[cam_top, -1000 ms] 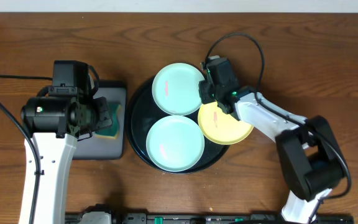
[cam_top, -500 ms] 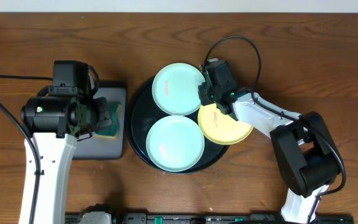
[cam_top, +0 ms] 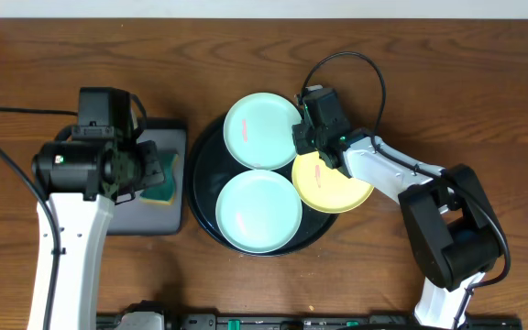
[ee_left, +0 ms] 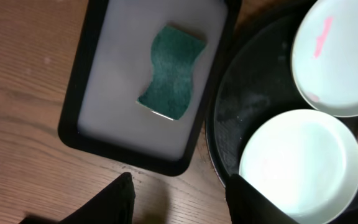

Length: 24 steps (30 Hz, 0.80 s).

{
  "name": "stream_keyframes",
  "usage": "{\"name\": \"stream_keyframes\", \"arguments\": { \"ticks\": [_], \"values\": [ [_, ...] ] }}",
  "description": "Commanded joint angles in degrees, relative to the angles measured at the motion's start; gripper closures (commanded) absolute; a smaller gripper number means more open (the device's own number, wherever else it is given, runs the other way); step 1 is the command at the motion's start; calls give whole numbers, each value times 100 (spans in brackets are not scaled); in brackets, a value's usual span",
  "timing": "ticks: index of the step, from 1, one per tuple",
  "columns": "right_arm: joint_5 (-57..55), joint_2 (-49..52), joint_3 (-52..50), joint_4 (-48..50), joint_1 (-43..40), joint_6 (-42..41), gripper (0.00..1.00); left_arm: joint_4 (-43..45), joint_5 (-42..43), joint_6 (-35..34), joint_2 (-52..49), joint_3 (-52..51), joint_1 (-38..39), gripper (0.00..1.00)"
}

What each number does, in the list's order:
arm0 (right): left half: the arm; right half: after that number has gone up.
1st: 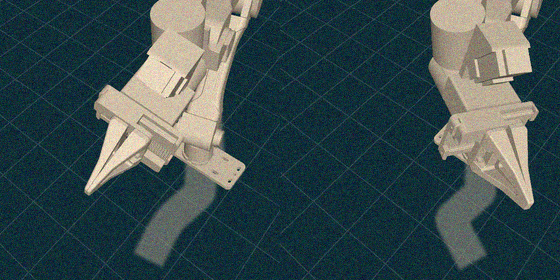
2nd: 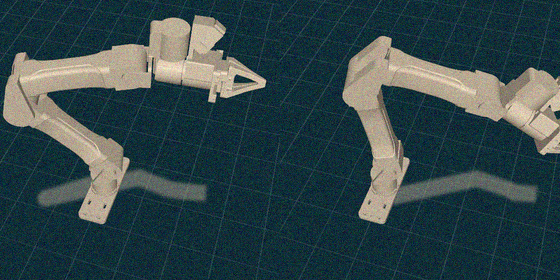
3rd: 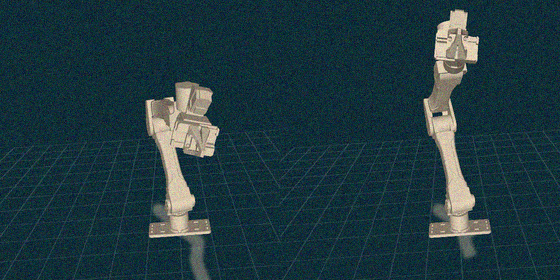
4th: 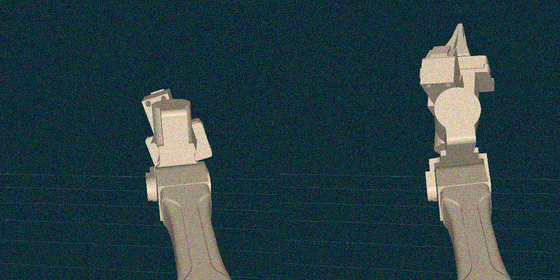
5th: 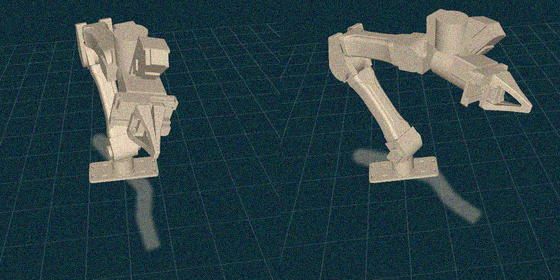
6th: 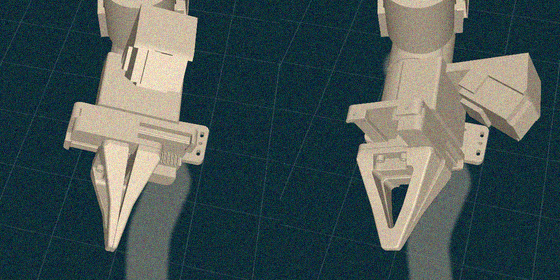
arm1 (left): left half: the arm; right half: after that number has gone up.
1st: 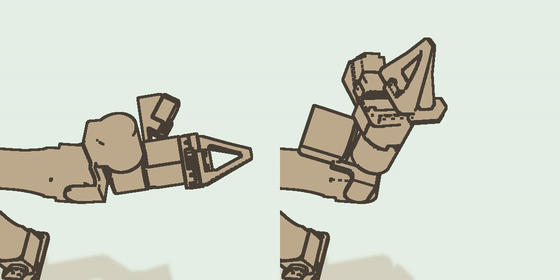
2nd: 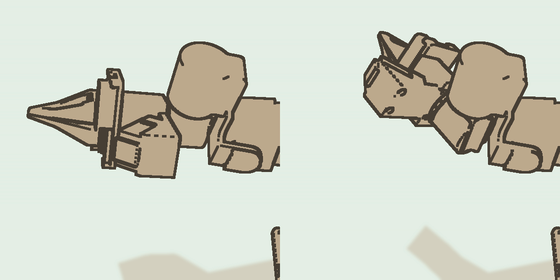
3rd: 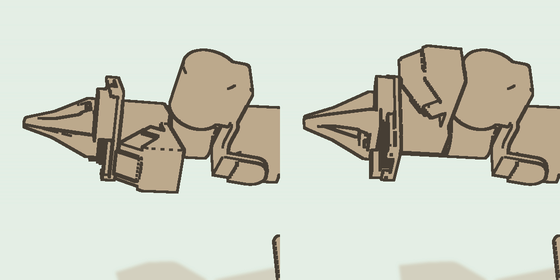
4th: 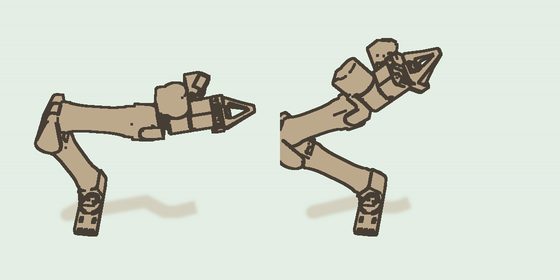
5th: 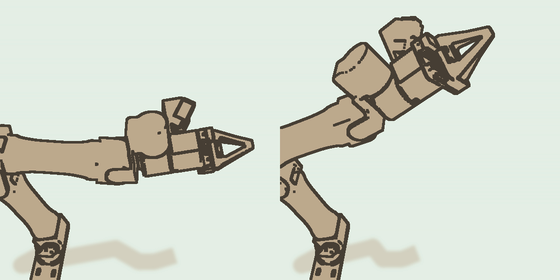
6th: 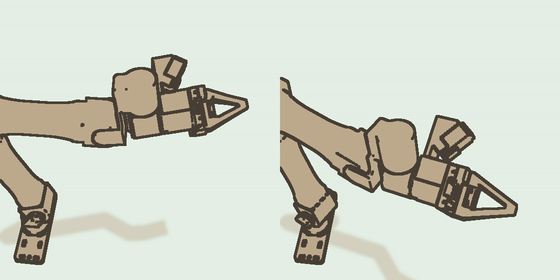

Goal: Clean dirty plates on tray and stack at the side
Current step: 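Reach the left gripper into the sponge tray and grasp the green sponge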

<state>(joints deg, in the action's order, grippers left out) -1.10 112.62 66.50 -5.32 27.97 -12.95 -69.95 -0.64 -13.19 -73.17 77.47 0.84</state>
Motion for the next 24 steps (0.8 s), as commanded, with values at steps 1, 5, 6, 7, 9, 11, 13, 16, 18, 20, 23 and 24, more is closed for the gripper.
{"name": "stream_keyframes", "arguments": {
  "ticks": [1, 5, 6, 7, 9, 11, 13, 16, 18, 20, 23, 24],
  "values": [
    [-15, 24, -20, -4, 20, 15, 99, 70, -157, 136, -341, -39, -24, 51],
    [-13, 24, -20, -4, 20, 15, 99, 195, -155, 133, -767, -39, -24, 51],
    [-15, 24, -20, -2, 20, 15, 99, 212, -155, 133, -874, -39, -24, 51],
    [-15, 24, -20, -2, 20, 15, 99, 236, -155, 133, -1012, -39, -24, 51],
    [-15, 24, -20, -2, 20, 15, 99, 280, -155, 133, -1239, -39, -24, 51],
    [-15, 24, -20, -2, 20, 15, 99, 310, -155, 133, -1482, -39, -24, 51],
    [-15, 24, -20, -2, 20, 15, 99, 343, -155, 133, -1709, -39, -24, 52],
    [-15, 24, -20, -2, 20, 15, 99, 415, -157, 133, -2017, -39, -24, 52],
    [-13, 24, -20, -2, 20, 15, 99, 487, -157, 138, -2205, -39, -31, 52],
    [-15, 24, -20, -2, 20, 15, 99, 586, -157, 168, -2367, -39, -31, 52],
    [-15, 24, -20, -2, 20, 15, 99, 684, -157, 179, -2551, -39, -55, 52],
    [-15, 24, -20, -2, 20, 15, 99, 719, -157, 192, -2601, -39, -70, 52]
  ]
}}
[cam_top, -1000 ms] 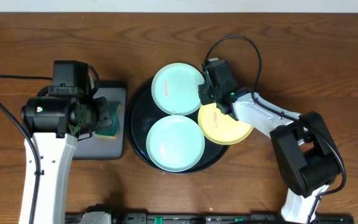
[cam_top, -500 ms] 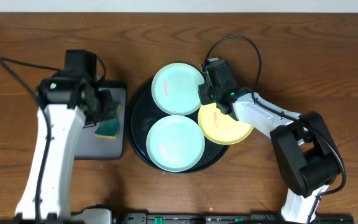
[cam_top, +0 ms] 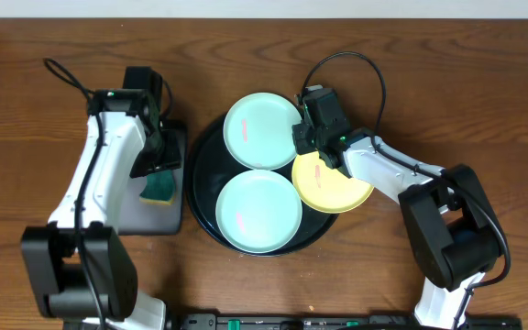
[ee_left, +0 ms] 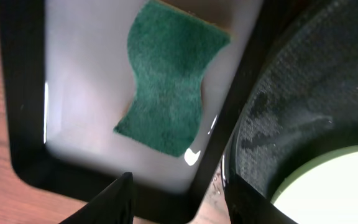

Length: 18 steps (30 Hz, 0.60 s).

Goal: Clean dirty plates on tray and stack at the side
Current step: 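Reach the left gripper into the sponge tray and grasp the green sponge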

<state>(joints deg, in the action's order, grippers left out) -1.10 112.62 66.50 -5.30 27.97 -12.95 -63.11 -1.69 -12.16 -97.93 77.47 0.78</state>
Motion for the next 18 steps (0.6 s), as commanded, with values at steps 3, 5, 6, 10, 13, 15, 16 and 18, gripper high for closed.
{"name": "stream_keyframes", "arguments": {
  "ticks": [3, 5, 6, 10, 13, 15, 16, 18],
  "values": [
    [-15, 24, -20, -4, 20, 15, 99, 111, -50, 96, -221, -39, -142, 52],
    [-15, 24, -20, -4, 20, 15, 99, 151, -28, 140, -260, -39, -249, 52],
    [-13, 24, -20, -2, 20, 15, 99, 166, 24, 214, -269, -39, -293, 52],
    [-13, 24, -20, -2, 20, 15, 99, 258, 619, 557, -275, -39, -479, 52],
    [-13, 24, -20, -2, 20, 15, 99, 302, 660, 575, -282, -39, -568, 52],
    [-15, 24, -20, -2, 20, 15, 99, 323, 658, 575, -282, -48, -614, 52],
    [-13, 24, -20, -2, 20, 15, 99, 326, 658, 575, -282, -55, -627, 52],
    [-15, 24, -20, -2, 20, 15, 99, 352, 658, 575, -282, -96, -645, 52]
  ]
}}
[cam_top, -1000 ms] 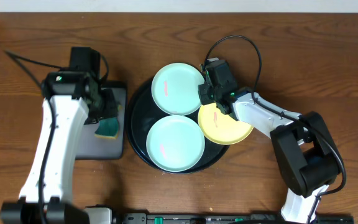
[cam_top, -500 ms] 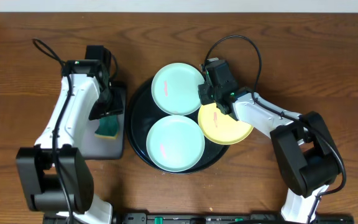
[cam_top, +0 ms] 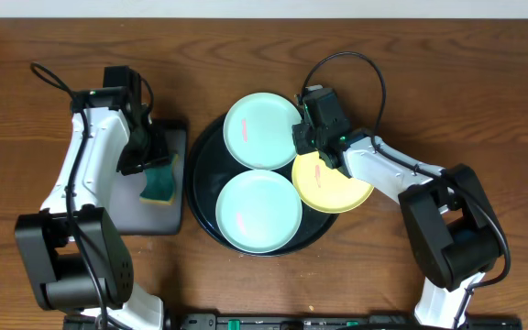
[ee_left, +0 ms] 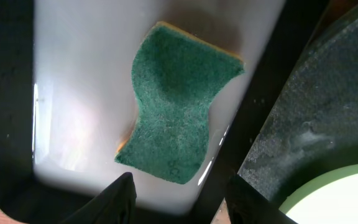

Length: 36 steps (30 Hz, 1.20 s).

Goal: Clean dirty plates on tray and stack at the side
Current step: 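Reach the left gripper into the sponge tray and grasp the green sponge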

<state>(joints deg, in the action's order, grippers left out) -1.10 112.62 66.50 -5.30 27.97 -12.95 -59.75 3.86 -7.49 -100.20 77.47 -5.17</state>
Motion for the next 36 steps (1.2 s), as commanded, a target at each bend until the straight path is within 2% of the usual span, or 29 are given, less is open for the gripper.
{"name": "stream_keyframes", "arguments": {
  "ticks": [1, 26, 36],
  "values": [
    [-15, 24, -20, -2, 20, 15, 99, 57, 103, 107, -55, -136, -55, 52],
    [-13, 24, -20, -2, 22, 15, 99, 1923, -160, 105, -55, -1563, -55, 52],
    [-13, 24, -20, -2, 22, 15, 99, 2153, -177, 103, -66, -1821, -55, 52]
  ]
}}
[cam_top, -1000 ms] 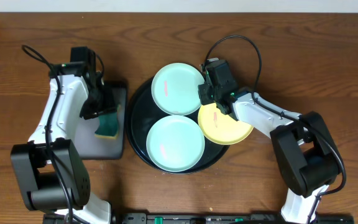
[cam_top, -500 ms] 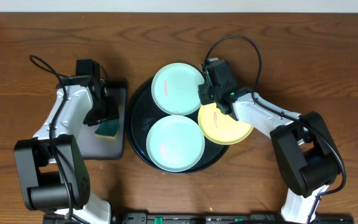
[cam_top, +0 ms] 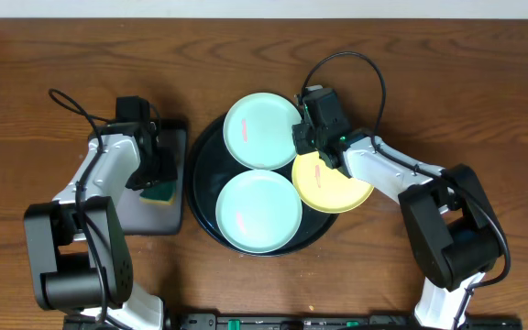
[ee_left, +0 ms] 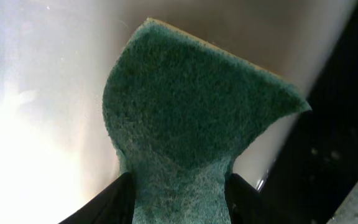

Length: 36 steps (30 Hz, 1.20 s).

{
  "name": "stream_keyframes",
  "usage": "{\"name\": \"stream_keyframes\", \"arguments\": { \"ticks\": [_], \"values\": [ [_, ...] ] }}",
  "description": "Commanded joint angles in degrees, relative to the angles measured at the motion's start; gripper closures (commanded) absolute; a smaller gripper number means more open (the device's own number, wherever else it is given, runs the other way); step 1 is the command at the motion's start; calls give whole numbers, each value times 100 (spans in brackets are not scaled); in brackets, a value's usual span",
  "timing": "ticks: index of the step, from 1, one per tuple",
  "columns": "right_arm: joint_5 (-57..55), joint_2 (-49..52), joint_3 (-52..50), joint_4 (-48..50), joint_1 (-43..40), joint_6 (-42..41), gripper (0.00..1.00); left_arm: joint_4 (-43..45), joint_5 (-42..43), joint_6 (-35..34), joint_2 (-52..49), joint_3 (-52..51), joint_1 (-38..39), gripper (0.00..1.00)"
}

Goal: Clean dirty plates on tray and stack at the side
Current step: 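Reach the left gripper into the sponge tray and grasp the green sponge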

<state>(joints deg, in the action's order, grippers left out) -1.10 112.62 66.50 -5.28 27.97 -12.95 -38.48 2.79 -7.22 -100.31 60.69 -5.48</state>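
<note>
A green sponge (ee_left: 191,112) lies in the small black tray with a pale floor (cam_top: 145,215) on the left. My left gripper (ee_left: 180,186) is low over it, open, with a finger on each side of the sponge's narrow waist. On the round black tray (cam_top: 200,215) sit two teal plates, one at the back (cam_top: 260,130) and one at the front (cam_top: 258,211), each with a pink smear. A yellow plate (cam_top: 337,188) with a pink smear overhangs the tray's right rim. My right gripper (cam_top: 308,142) rests at the yellow plate's far-left edge; its fingers are hidden.
The round tray's dark rim (ee_left: 347,124) runs close along the right of the sponge tray. Brown wooden table (cam_top: 62,55) surrounds both trays. A black cable (cam_top: 356,60) loops behind the right arm.
My left gripper has come down from above the sponge tray to the sponge itself, which now stands between its open fingers. The right arm and the plates have not moved.
My left gripper first hung high over the table with the sponge tray and round tray below it. It then stood lower over the sponge tray, then closer above the sponge, and now straddles the sponge. The right gripper stayed at the yellow plate throughout.
</note>
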Motion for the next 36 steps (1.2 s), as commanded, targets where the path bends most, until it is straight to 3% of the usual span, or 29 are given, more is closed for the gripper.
{"name": "stream_keyframes", "arguments": {
  "ticks": [1, 16, 19, 24, 30, 36],
  "values": [
    [-13, 24, -20, -4, 22, 15, 99, 26, -68, 76, -55, -151, -24, 54],
    [-13, 24, -20, -4, 20, 15, 99, 417, -70, 79, -57, -573, -24, 56],
    [-13, 24, -20, -4, 22, 15, 99, 411, -66, 74, -57, -575, -24, 78],
    [-13, 24, -20, -4, 20, 15, 99, 407, -63, 74, -39, -570, -24, 92],
    [-13, 24, -20, -4, 20, 15, 99, 136, -68, 76, 328, -382, -26, 93],
    [-13, 24, -20, -7, 20, 15, 99, 149, -92, 81, 1467, -332, -26, 93]
  ]
}}
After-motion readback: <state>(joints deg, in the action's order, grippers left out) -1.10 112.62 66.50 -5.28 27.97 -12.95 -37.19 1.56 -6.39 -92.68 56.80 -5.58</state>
